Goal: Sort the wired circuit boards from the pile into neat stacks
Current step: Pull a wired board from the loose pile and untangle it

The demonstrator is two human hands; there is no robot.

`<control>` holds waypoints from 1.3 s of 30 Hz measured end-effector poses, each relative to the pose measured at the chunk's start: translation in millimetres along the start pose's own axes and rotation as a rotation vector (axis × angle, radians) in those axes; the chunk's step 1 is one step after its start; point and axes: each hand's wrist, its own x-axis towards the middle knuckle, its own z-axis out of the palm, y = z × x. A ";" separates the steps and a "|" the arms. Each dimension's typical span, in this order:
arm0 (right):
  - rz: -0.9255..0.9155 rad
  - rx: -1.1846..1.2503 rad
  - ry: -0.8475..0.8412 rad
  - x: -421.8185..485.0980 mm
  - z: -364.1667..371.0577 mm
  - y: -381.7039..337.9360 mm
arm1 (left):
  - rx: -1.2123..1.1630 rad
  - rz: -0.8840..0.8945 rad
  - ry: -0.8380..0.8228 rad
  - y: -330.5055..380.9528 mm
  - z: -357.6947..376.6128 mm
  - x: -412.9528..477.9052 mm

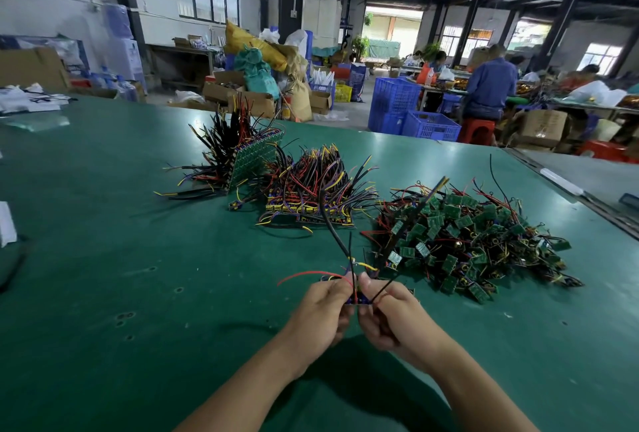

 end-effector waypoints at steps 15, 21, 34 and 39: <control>-0.006 0.150 -0.145 -1.0 7.9 1.8 | 0.060 0.165 -0.116 -4.5 -14.7 -1.8; 0.014 0.326 -0.204 -0.4 8.4 -0.1 | -0.042 0.076 -0.029 3.7 -11.4 -2.8; -0.074 -0.083 0.081 0.5 5.1 4.0 | 0.078 0.098 0.119 1.6 -2.8 3.8; -0.093 -0.156 0.176 7.2 5.6 7.9 | 0.139 0.183 0.108 -5.0 -2.6 5.1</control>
